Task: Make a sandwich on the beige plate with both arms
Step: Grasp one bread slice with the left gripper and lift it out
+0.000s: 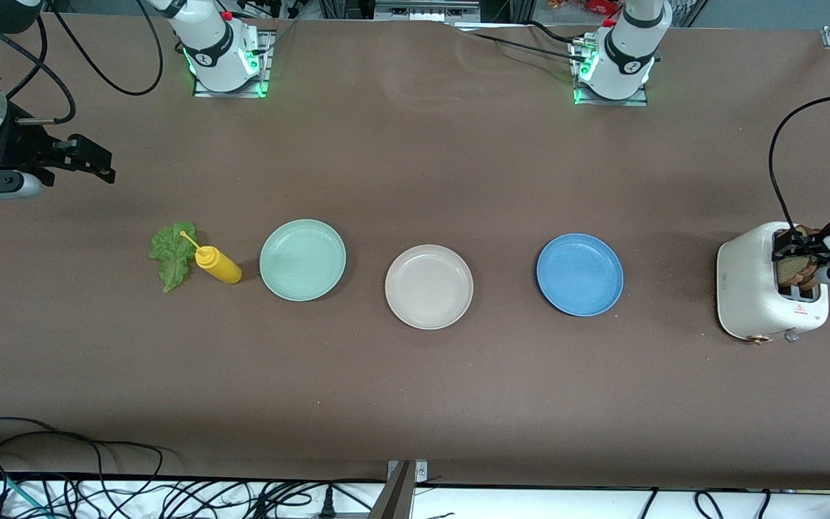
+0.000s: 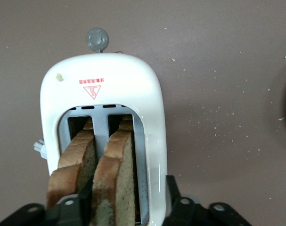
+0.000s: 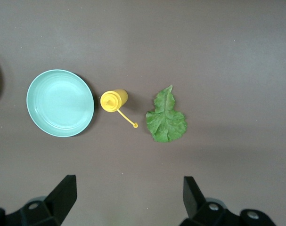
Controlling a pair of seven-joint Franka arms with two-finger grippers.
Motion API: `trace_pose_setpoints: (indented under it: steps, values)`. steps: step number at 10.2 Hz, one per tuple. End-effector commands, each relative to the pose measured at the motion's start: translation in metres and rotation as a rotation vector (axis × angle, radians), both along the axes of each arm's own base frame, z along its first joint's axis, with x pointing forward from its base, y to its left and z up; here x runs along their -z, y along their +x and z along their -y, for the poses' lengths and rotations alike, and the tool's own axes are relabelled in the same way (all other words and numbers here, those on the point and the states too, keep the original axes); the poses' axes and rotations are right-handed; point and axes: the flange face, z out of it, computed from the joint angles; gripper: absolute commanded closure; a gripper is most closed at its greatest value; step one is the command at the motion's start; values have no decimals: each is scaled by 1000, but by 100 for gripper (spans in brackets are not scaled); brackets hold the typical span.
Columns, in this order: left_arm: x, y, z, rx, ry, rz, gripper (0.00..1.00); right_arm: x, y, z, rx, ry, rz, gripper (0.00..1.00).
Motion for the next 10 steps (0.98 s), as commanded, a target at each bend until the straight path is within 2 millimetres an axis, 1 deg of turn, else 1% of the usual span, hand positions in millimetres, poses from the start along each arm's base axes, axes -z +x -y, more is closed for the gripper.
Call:
trace_pose_setpoints:
  steps: [1, 2, 3, 4, 5, 6, 7, 9, 10]
  values:
    - [-2, -7, -2, 67, 7, -4, 78, -8, 0, -2, -2, 16, -3, 0]
    - [-1, -8, -3, 83, 6, -7, 88, -8, 0, -2, -2, 16, -3, 0]
    - [-2, -7, -3, 100, 7, -7, 91, -8, 0, -2, -2, 16, -3, 0]
    - [-6, -8, -12, 96, 11, 4, 97, -8, 0, -2, -2, 16, -3, 0]
    - [-10, -6, -14, 118, 16, 10, 100, -8, 0, -2, -1, 18, -3, 0]
    - [-17, -4, -19, 130, 22, 21, 100, -8, 0, -1, 0, 18, -3, 0]
    - [-22, -2, -19, 153, 29, 26, 100, -8, 0, -2, -2, 16, -3, 0]
    - [-49, 8, -23, 184, 46, 54, 100, -8, 0, -2, -2, 16, -3, 0]
    - [-64, 12, -21, 185, 45, 53, 100, -8, 0, -2, -2, 16, -3, 0]
